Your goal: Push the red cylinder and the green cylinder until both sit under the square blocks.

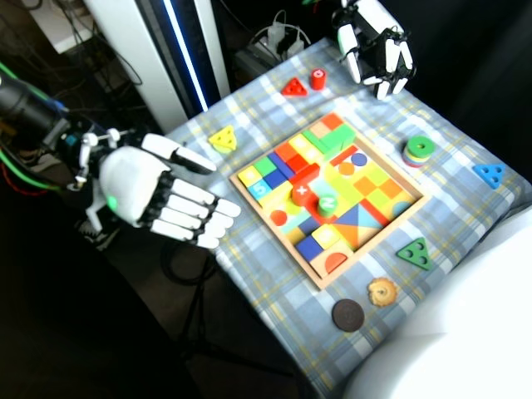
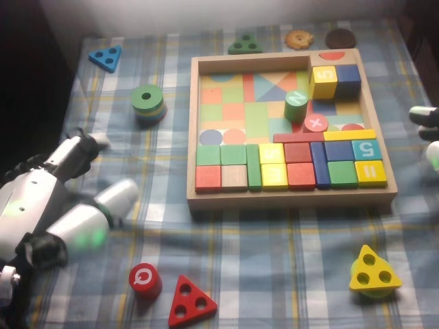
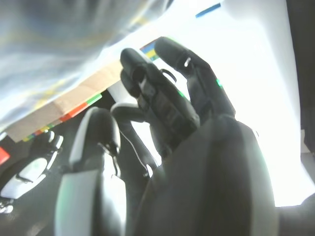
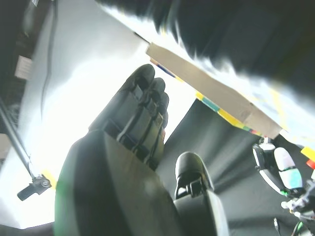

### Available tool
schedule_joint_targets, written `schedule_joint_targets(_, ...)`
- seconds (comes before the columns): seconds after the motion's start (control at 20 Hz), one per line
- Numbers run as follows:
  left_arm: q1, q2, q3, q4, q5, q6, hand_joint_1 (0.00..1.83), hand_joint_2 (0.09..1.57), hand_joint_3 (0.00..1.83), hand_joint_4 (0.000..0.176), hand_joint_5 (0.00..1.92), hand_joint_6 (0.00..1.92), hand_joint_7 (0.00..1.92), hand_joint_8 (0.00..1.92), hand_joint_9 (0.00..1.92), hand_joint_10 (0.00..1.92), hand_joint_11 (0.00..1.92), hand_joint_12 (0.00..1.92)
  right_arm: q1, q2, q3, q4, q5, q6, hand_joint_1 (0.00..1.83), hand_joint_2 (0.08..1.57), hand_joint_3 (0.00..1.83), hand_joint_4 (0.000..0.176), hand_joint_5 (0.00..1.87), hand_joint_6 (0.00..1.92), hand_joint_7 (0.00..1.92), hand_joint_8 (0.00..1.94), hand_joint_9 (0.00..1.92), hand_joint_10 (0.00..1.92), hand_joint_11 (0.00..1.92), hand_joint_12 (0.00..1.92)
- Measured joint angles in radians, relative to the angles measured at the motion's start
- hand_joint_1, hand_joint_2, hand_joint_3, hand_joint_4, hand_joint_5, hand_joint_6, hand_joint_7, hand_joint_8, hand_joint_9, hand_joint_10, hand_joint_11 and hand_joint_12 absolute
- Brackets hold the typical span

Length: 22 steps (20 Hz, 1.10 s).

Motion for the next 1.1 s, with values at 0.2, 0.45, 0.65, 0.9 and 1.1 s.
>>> schedule_joint_targets(0.2,0.001,0.000,-0.002,-0.001,0.009,0.000,0.00,1.29,0.00,0.029,0.15,0.00,0.34,0.00,0.37,0.01,0.29,0.10,0.034,0.000,0.027,-0.034,-0.039,-0.003,0.36,1.39,0.00,0.000,0.69,0.00,0.93,0.00,0.89,0.00,0.51,0.63)
schedule_joint_targets(0.45,0.002,0.000,-0.002,-0.003,0.011,0.000,0.00,1.29,0.00,0.031,0.13,0.00,0.33,0.00,0.37,0.00,0.32,0.11,0.178,0.029,0.093,-0.219,-0.192,-0.004,0.38,1.36,0.00,0.000,0.64,0.00,0.87,0.00,0.83,0.00,0.40,0.89)
schedule_joint_targets(0.65,0.002,0.000,-0.002,-0.003,0.011,0.000,0.00,1.29,0.00,0.037,0.14,0.00,0.33,0.00,0.37,0.00,0.29,0.09,0.293,0.031,0.163,-0.382,-0.384,0.015,0.06,1.27,0.00,0.011,0.55,0.00,0.57,0.00,0.50,0.00,0.24,0.53)
schedule_joint_targets(0.9,0.002,0.000,-0.002,-0.003,0.011,0.000,0.00,1.29,0.00,0.031,0.14,0.00,0.34,0.00,0.38,0.01,0.31,0.09,0.358,0.031,0.175,-0.504,-0.504,0.034,0.00,0.97,0.00,0.090,0.34,0.00,0.06,0.00,0.00,0.00,0.00,0.01)
schedule_joint_targets(1.1,0.002,0.000,-0.002,-0.002,0.011,0.000,0.00,1.29,0.00,0.035,0.14,0.00,0.34,0.00,0.40,0.01,0.35,0.11,0.396,0.014,0.199,-0.551,-0.546,0.036,0.00,0.93,0.00,0.068,0.37,0.01,0.00,0.00,0.00,0.00,0.00,0.00)
